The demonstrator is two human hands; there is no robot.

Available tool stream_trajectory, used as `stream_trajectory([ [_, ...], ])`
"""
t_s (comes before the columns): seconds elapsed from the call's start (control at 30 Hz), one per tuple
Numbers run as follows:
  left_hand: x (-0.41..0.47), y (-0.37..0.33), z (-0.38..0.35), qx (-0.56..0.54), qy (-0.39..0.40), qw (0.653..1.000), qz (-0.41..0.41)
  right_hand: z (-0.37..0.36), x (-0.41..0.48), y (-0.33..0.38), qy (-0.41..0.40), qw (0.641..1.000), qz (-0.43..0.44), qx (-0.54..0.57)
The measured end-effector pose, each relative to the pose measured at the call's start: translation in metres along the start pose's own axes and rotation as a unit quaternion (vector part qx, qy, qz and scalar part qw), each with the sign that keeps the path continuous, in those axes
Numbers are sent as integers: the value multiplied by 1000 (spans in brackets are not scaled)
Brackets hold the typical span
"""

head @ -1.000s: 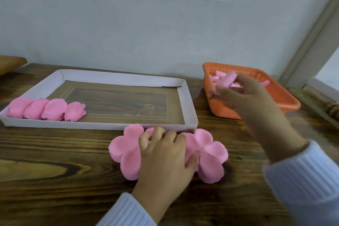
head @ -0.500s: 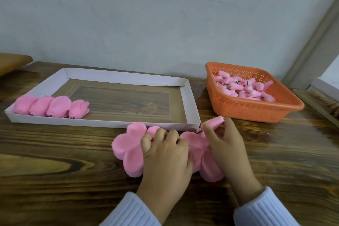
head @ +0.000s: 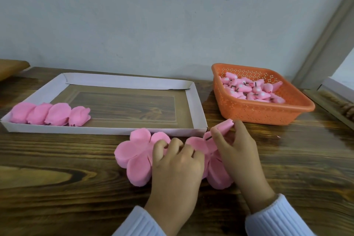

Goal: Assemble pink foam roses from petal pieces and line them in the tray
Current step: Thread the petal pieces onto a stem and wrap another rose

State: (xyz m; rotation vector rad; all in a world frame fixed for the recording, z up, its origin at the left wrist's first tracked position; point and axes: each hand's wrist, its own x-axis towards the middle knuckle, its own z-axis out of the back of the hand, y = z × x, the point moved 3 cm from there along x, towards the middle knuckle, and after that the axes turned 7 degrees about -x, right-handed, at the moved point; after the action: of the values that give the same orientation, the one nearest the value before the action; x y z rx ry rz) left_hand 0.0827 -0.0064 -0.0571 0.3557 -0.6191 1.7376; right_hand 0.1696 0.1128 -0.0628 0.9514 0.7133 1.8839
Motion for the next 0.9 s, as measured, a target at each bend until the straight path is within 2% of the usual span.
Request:
stream_trajectory([
  [0.17, 2, 5, -2, -46, 5, 999, 1, 1, 1, -1, -18, 1000, -5, 12],
  [0.23, 1, 12, -5, -162, 6, 986, 30, 3, 2, 0, -35, 998, -11, 51],
  [0.27, 2, 16, -5, -250, 1, 966, 62, 4, 2, 1, -45, 996, -17, 76],
  [0.33, 3, 22, -10, -407, 3, 902, 148, 7, 2, 1, -53, 987, -38, 145],
  [0.43, 4, 29, -13, -528, -20, 805, 269, 7, -2, 3, -38, 965, -66, 251],
  [0.5, 5, 30, -16, -631, -28, 694, 346, 6, -6, 9, -22, 955, -59, 288],
  [0.57, 6, 28, -18, -728, -50, 565, 385, 7, -9, 15, -15, 945, -40, 323],
  [0.6, 7, 28, -18, -759, -62, 514, 395, 9, -11, 19, -20, 944, -25, 328],
  [0.67, 7, 28, -17, -783, -82, 458, 413, 13, -12, 25, -28, 948, 20, 318],
  [0.7, 7, 29, -15, -787, -90, 444, 419, 14, -13, 28, -23, 948, 45, 314],
  [0.77, 9, 32, -14, -798, -91, 437, 404, 14, -14, 32, 0, 947, 85, 311],
  [0.9, 12, 30, -9, -804, -75, 462, 366, 7, -17, 36, 29, 963, 118, 240],
])
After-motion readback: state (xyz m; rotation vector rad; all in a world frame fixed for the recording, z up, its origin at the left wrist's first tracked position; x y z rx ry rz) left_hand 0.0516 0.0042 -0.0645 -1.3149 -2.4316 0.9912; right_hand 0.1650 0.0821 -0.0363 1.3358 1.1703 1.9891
